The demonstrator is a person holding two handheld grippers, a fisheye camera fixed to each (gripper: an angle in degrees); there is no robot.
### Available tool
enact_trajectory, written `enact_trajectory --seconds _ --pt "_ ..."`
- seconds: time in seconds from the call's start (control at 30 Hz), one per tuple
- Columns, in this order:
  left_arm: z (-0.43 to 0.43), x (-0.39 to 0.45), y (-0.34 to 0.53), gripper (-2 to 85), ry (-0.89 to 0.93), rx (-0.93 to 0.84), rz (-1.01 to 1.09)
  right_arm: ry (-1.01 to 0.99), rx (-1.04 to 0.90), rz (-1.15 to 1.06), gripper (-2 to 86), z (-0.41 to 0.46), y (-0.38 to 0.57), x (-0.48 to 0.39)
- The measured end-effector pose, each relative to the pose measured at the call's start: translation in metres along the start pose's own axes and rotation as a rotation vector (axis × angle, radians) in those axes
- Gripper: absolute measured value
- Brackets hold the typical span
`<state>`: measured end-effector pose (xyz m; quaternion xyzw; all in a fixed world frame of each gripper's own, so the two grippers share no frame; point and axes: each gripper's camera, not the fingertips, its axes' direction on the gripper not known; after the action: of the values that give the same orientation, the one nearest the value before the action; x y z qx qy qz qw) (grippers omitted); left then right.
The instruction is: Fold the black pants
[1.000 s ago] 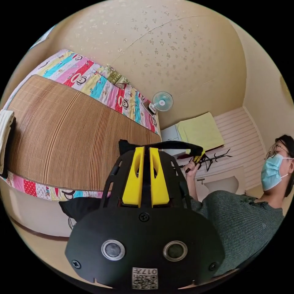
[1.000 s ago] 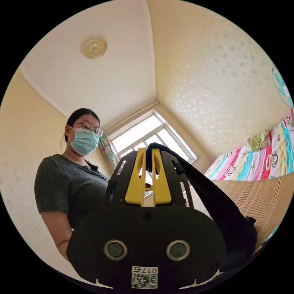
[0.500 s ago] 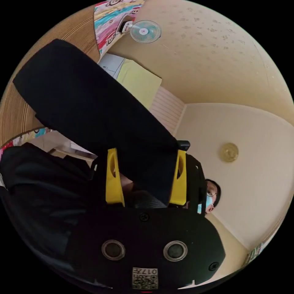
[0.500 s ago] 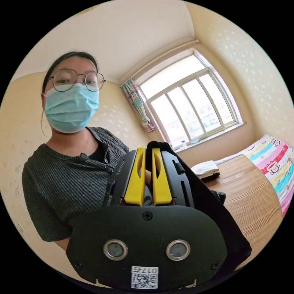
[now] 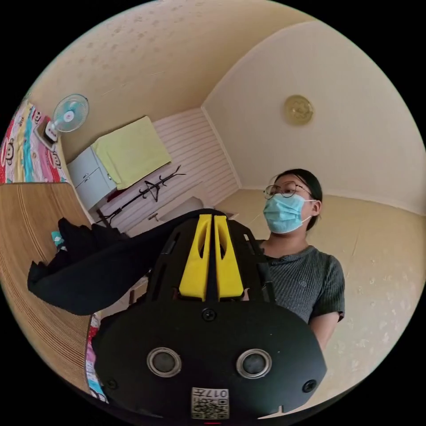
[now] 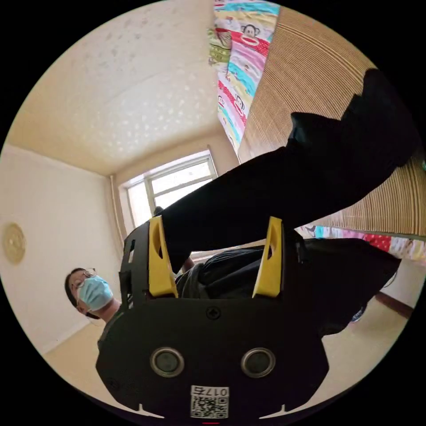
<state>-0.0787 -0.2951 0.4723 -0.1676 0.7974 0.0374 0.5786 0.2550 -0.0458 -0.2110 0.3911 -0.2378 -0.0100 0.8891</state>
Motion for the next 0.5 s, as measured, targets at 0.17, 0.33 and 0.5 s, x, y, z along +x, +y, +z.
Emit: enact_trajectory --seconds 0.17,0.33,0.5 --pt "0.063 0.012 0.007 -1.0 0.164 -0.266 0.080 -0.391 -0.053 0.178 26.9 0.063 -0.068 0.119" --pt "0.057 0.043 0.022 -0.9 0.255 -0.285 0.131 -0.405 -0.041 -0.030 2.1 0.071 -0.107 0.070" --pt "-0.006 0.087 0.039 0.1 -0.012 -0.232 0.084 -0.167 -0.214 -0.393 0.2 0.065 -0.108 -0.044"
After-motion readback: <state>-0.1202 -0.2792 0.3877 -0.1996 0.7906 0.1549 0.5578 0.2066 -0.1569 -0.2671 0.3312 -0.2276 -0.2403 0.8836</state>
